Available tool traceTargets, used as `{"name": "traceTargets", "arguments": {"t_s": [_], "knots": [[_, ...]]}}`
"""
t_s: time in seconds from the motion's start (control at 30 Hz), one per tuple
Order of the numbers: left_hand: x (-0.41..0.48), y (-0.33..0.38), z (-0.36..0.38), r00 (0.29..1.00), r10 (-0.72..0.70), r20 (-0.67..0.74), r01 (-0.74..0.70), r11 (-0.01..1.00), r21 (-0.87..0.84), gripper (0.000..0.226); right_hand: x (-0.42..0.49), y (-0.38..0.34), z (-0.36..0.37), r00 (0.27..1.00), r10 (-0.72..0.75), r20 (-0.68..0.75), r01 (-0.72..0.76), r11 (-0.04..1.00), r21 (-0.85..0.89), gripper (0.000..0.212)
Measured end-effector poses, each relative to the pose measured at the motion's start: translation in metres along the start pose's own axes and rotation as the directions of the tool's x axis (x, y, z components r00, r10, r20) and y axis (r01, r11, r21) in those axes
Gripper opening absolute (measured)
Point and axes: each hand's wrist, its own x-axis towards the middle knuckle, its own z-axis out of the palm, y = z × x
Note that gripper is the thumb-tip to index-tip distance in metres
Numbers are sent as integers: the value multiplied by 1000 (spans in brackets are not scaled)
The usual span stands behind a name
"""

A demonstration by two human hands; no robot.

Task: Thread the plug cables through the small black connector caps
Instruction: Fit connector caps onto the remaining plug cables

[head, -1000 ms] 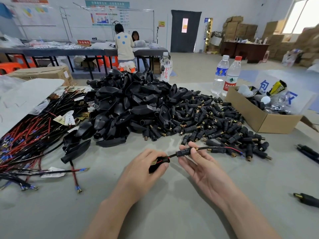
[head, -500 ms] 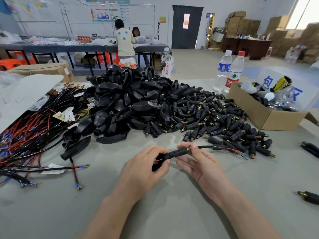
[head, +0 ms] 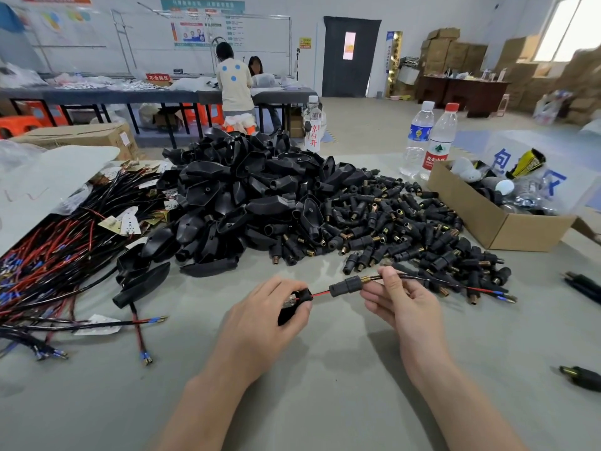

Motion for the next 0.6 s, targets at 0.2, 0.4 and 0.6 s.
{"name": "traceTargets", "arguments": {"t_s": [0.2, 0.4, 0.6], "knots": [[0, 0, 0, 1000, -5, -10, 5, 1000, -15, 19, 3, 0, -4, 997, -44, -59, 46, 998, 33, 26], [-1, 5, -1, 1000, 3, 2, -3, 998, -67, 20, 3, 0, -5, 999, -27, -41, 28, 999, 38, 28], [-1, 14, -2, 1000, 0, -32, -5, 989, -146, 24, 0, -4, -1, 991, 68, 114, -90, 976, 197, 34]]}}
